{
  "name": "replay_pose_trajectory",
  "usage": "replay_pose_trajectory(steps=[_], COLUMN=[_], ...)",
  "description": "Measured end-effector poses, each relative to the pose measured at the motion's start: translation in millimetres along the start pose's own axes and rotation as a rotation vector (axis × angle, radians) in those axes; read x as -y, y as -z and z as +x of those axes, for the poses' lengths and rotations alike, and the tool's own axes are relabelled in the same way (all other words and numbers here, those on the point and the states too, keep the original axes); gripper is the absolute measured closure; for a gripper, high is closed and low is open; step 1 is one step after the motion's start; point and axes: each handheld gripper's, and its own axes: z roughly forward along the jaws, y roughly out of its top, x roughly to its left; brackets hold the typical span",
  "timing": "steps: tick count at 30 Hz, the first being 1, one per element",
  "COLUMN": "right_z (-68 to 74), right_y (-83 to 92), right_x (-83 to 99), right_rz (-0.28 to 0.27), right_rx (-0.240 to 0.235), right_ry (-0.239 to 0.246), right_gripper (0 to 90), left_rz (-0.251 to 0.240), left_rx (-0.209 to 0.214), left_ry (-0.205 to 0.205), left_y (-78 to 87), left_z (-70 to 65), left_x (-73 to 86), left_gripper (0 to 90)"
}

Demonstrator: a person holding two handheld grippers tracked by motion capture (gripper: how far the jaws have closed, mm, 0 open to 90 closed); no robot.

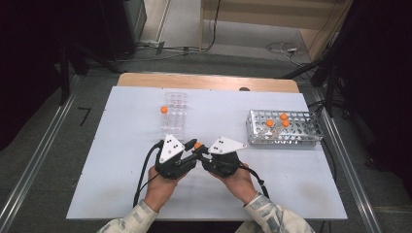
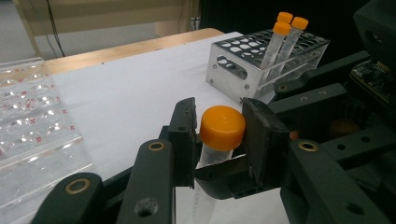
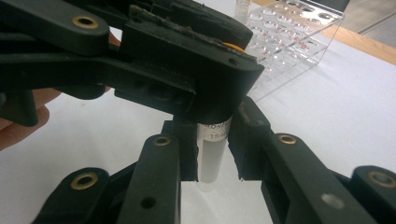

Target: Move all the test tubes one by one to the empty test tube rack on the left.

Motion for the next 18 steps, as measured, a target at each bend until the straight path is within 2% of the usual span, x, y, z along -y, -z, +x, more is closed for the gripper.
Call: replay_pose_trajectory(steps=[11,14,18], right_z=[0.5,0.3,0.0], right_y=[0.5,-0.2,-0.6], right_x=[-0.1,0.2,0.7], right_rz=[-0.001,0.003,0.014], right_rx=[-0.003,-0.006,-0.011], right_ry=[-0.005,-0.001,0.001], right_gripper=[71.2,62.8,47.1], left_rz=[-0.001,-0.002,-0.007], left_rx=[0.007,0.013,0.005], left_ry=[0.001,0.006,0.012], left_y=[0.3,0.6,1.5], left_z=[0.5,1.2,3.6], left_x=[0.0,-0.1,-0.5], left_gripper=[69.8,70.0,70.1])
